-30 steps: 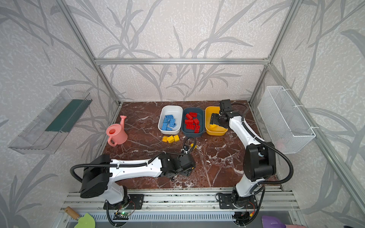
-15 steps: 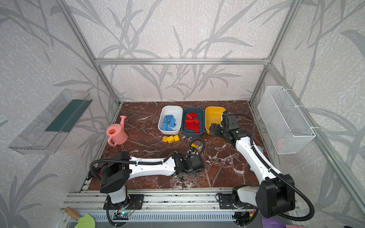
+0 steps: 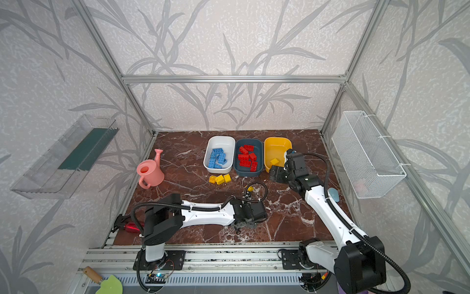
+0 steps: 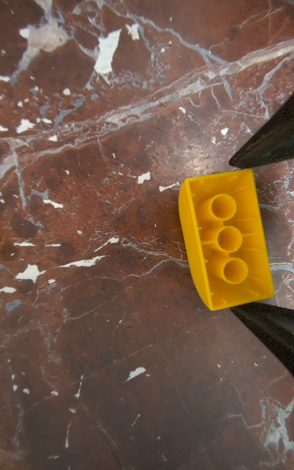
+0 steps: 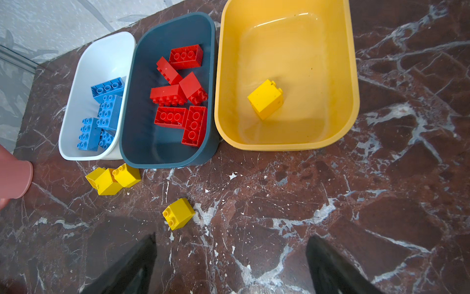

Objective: Sort the legos into containers by color
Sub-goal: Pick up the lego from the center of the table.

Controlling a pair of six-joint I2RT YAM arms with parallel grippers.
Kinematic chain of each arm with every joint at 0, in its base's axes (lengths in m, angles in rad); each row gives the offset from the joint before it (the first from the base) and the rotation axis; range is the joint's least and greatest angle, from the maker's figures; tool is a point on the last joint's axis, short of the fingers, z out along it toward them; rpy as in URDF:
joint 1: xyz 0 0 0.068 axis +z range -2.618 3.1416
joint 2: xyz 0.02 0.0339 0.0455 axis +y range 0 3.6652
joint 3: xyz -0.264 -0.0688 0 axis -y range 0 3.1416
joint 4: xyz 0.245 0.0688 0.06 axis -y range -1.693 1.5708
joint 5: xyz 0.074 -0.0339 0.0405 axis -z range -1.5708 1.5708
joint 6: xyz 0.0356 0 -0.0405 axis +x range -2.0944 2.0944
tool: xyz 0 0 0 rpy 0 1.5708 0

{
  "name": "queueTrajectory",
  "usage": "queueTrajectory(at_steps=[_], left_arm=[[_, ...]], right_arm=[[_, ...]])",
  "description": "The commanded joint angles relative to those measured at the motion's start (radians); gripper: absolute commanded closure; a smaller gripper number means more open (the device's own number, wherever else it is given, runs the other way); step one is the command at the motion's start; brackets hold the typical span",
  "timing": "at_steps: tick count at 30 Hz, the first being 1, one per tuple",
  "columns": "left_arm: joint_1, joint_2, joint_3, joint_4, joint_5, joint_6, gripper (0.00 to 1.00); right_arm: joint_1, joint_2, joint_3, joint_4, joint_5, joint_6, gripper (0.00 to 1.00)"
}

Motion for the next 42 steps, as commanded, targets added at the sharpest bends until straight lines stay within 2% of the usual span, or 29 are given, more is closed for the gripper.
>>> queueTrajectory(at_steps=[1, 14, 24, 31, 35, 42], left_arm=[[0.011, 0.018, 0.009, -0.013, 0.004, -0.026, 0.20], [0.036, 0.004, -0.012, 0.025, 0.016, -0.010, 0.42], [0.093, -0.054, 0.006, 0.012, 0.001, 0.052, 0.42], [0.183, -0.112, 0.065, 0.022, 0.025, 0.188, 0.42], [0.228, -0.101, 0.144, 0.029, 0.059, 0.276, 0.42], [0.300, 0.014, 0.346, 0.014, 0.116, 0.355, 0.42]], right_arm=[[-0.001, -0.018, -0.017, 0.026, -0.011, 0.004, 0.08], [0.000, -0.033, -0.016, 0.021, -0.011, 0.003, 0.08], [-0.001, -0.070, -0.036, 0.006, -0.013, 0.007, 0.08], [-0.007, -0.132, -0.120, 0.037, -0.041, 0.018, 0.08], [-0.041, -0.186, -0.171, 0.031, -0.067, 0.039, 0.07], [-0.119, -0.276, -0.292, 0.059, -0.129, 0.112, 0.08]])
